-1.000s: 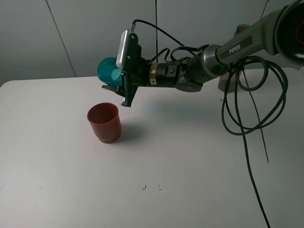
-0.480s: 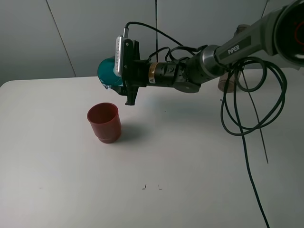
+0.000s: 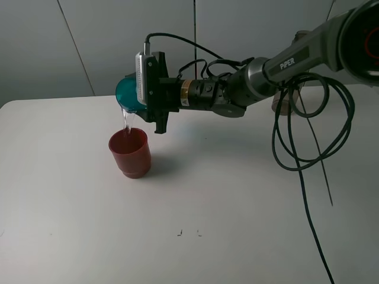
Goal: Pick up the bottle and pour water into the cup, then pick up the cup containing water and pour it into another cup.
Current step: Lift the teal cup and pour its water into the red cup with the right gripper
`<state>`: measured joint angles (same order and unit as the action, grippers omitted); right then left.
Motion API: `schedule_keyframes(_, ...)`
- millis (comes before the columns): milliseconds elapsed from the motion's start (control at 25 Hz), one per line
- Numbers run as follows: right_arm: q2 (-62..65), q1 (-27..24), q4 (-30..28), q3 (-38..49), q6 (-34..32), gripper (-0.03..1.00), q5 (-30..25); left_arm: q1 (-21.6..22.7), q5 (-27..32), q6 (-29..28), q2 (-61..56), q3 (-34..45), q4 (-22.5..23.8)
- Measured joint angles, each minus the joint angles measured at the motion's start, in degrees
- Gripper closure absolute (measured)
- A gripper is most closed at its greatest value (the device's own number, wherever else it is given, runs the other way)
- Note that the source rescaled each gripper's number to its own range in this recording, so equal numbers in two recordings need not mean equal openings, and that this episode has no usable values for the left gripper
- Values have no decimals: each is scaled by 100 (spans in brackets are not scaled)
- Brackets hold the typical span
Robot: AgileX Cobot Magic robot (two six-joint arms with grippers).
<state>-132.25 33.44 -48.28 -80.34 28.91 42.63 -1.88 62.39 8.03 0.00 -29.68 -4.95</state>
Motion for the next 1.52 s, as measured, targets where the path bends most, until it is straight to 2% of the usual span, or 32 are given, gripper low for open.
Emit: schedule_keyframes(1520, 0, 112, 68, 0, 2462, 93, 0, 0, 12, 11, 0, 0, 69)
